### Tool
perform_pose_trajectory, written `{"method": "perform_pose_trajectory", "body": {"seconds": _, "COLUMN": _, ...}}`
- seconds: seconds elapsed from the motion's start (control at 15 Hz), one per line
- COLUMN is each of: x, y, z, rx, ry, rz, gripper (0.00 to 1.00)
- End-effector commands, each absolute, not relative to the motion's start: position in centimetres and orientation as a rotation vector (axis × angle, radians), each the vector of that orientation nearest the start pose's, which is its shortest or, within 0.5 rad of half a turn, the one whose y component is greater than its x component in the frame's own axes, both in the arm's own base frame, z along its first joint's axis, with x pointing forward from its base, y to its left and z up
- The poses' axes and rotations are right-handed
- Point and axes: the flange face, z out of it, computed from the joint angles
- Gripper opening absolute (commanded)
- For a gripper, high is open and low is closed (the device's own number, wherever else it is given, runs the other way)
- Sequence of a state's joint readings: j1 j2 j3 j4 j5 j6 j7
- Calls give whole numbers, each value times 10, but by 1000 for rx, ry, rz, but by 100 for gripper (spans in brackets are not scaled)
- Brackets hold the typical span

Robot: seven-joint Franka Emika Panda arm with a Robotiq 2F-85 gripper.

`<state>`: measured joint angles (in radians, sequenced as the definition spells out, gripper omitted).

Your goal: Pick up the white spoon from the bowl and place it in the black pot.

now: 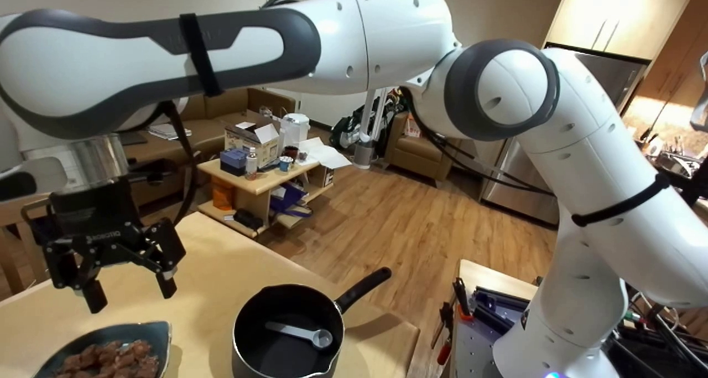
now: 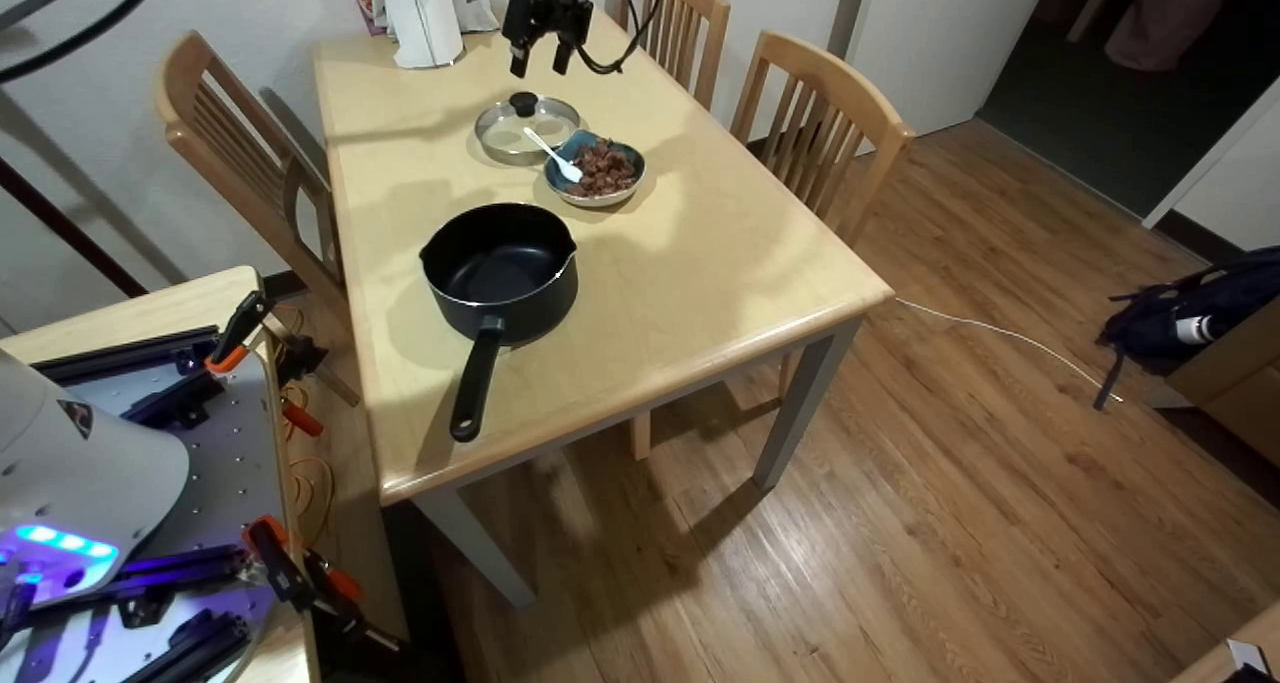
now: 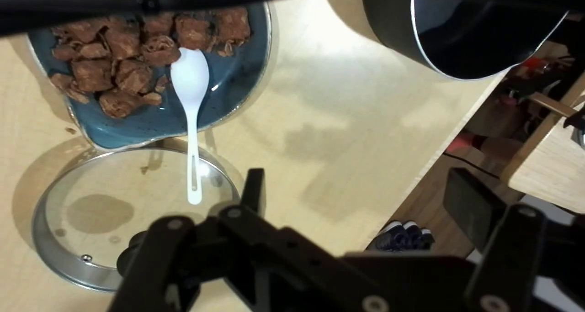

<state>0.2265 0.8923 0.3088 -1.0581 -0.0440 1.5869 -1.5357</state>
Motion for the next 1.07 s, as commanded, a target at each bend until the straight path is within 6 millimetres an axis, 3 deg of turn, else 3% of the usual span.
{"method": "perform_pose_trajectory", "body": {"seconds": 0.0, "x": 668, "y": 313, "z": 276, "rx": 1829, "ry": 2850, "rz": -305, "gripper": 100}}
{"method": "perform_pose_trajectory", "body": {"seconds": 0.13, "x": 670, "y": 326, "z": 251, "rx": 1757, "ry": 2857, "rz": -291, "gripper": 100}}
{"method": "perform_pose_trajectory", "body": {"seconds": 0.47, "x": 658, "y": 383, "z": 179, "rx": 1562, "ry": 2946, "rz": -250, "gripper": 100}}
{"method": "perform_pose_trajectory", "body": {"seconds": 0.53, "x": 660, "y": 387, "z": 207, "rx": 1557, "ry": 2950, "rz": -240, "gripper": 100}}
{"method": "perform_pose_trajectory", "body": {"seconds": 0.6, "x": 649, "y": 379, "z": 182, "rx": 1625, "ry": 2943, "rz": -291, "gripper": 100}}
{"method": "perform_pose_trajectory", "body": {"seconds": 0.73, "x": 650, "y": 392, "z": 190, "rx": 1601, "ry": 2942, "rz": -257, "gripper": 100}}
{"method": "perform_pose_trajectory", "body": {"seconds": 0.93, "x": 657, "y": 391, "z": 204, "rx": 1599, "ry": 2933, "rz": -231, "gripper": 100}}
{"method": "perform_pose_trajectory", "body": {"seconds": 1.0, "x": 659, "y": 390, "z": 199, "rx": 1685, "ry": 2885, "rz": -216, "gripper": 100}}
